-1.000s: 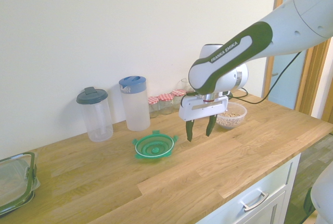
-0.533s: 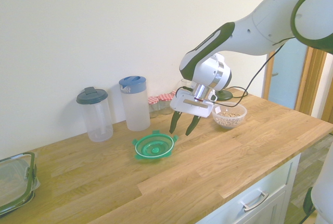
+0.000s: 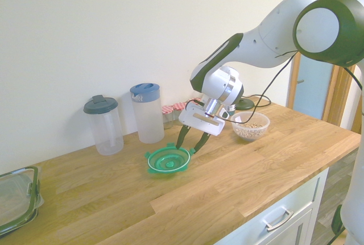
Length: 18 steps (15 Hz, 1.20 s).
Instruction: Cover the lid of food container
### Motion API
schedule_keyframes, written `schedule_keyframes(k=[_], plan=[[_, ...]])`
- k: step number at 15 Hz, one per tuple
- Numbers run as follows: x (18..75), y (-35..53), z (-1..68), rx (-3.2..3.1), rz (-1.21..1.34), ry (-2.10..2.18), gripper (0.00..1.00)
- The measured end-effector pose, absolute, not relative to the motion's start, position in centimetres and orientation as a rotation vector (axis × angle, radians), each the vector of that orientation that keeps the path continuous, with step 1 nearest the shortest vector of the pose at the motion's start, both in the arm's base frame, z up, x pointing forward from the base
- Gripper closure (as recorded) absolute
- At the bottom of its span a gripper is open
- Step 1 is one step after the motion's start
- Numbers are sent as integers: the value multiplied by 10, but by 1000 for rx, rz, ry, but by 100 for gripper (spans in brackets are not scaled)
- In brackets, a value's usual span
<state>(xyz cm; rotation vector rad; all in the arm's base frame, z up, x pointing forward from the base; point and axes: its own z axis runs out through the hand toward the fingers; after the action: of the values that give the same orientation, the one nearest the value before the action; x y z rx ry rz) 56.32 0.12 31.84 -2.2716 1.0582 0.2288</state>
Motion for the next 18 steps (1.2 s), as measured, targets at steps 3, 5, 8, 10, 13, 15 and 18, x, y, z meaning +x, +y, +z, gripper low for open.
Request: schedule_keyframes(k=[3,5,8,10,13,15,18], plan=[[562,7,312,-2205,272,1059,0],[561,10,308,-2160,295,1061,100],[559,14,301,-2086,304,1063,100],[559,17,298,-2063,304,1050,100],[559,18,294,-2054,307,1041,100],[558,17,290,-2051,308,1041,100],[558,16,285,-2051,310,1040,100]])
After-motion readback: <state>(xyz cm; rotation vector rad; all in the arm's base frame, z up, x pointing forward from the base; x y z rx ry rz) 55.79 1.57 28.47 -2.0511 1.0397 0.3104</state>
